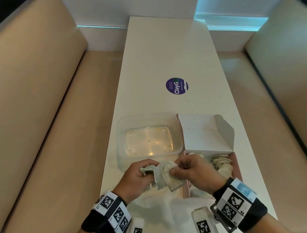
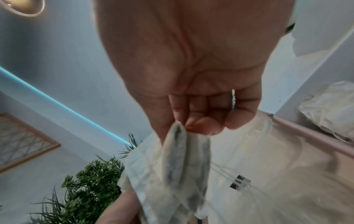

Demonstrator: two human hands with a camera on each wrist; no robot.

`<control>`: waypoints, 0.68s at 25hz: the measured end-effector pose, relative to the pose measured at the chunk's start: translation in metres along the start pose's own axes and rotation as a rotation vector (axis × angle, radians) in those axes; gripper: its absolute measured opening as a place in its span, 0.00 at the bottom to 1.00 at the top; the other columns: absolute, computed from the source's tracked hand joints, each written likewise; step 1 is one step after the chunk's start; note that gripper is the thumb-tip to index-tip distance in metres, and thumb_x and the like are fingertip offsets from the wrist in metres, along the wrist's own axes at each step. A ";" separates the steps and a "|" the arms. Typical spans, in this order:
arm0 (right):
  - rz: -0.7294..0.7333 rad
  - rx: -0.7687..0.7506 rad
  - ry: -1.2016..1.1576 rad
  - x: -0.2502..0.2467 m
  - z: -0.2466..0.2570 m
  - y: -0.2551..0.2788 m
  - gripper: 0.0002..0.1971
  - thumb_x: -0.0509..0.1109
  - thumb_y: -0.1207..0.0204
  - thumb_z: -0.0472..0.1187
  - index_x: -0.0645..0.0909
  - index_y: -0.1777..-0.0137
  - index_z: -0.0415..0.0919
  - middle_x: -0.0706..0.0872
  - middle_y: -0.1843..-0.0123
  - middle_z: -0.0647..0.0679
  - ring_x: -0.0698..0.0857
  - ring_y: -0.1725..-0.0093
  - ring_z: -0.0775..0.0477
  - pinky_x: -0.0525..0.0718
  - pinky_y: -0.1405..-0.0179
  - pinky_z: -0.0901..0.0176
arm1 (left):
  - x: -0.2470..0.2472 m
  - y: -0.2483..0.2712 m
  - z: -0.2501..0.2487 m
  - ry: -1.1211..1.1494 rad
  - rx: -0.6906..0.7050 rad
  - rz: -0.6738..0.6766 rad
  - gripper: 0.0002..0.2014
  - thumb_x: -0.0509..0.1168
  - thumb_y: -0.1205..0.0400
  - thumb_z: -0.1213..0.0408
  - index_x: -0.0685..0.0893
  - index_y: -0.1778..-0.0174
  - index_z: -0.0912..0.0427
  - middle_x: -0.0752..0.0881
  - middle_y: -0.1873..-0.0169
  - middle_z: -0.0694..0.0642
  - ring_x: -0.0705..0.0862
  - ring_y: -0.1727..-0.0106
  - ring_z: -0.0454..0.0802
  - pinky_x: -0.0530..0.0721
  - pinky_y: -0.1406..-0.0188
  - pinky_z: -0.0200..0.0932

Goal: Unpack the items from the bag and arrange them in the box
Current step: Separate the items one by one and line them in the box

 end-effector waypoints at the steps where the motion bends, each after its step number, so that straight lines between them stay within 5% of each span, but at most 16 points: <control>1: -0.026 0.007 -0.030 0.000 -0.003 0.000 0.08 0.74 0.28 0.40 0.83 0.66 0.38 0.81 0.68 0.46 0.78 0.66 0.50 0.77 0.62 0.54 | 0.000 0.001 -0.001 0.010 -0.001 -0.005 0.13 0.68 0.22 0.77 0.89 0.58 0.53 0.87 0.71 0.43 0.81 0.70 0.39 0.77 0.71 0.31; 8: -0.097 0.001 -0.071 0.007 -0.004 0.003 0.07 0.75 0.28 0.38 0.80 0.56 0.47 0.75 0.74 0.56 0.73 0.74 0.59 0.72 0.72 0.69 | 0.000 0.002 0.002 -0.008 0.017 -0.002 0.11 0.69 0.24 0.70 0.91 0.56 0.48 0.90 0.61 0.48 0.84 0.62 0.42 0.81 0.59 0.39; 14: -0.088 -0.026 -0.051 0.009 -0.010 0.004 0.05 0.75 0.29 0.40 0.82 0.56 0.43 0.79 0.68 0.49 0.76 0.67 0.53 0.77 0.63 0.59 | 0.001 0.003 -0.001 -0.003 0.002 -0.031 0.13 0.69 0.22 0.73 0.91 0.55 0.49 0.91 0.58 0.55 0.86 0.59 0.51 0.84 0.59 0.47; 17: -0.125 -0.047 -0.047 0.007 -0.013 0.005 0.04 0.76 0.30 0.39 0.82 0.60 0.46 0.79 0.68 0.49 0.77 0.67 0.52 0.77 0.62 0.56 | -0.004 0.004 -0.003 0.088 -0.014 -0.115 0.08 0.71 0.22 0.65 0.91 0.56 0.47 0.90 0.58 0.59 0.83 0.63 0.52 0.81 0.64 0.48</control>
Point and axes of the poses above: each hand's wrist, its own y-axis away from the middle knuckle, its own x-axis out of the palm, z = x × y, the point moved 1 cm from there along -y, towards the middle knuckle
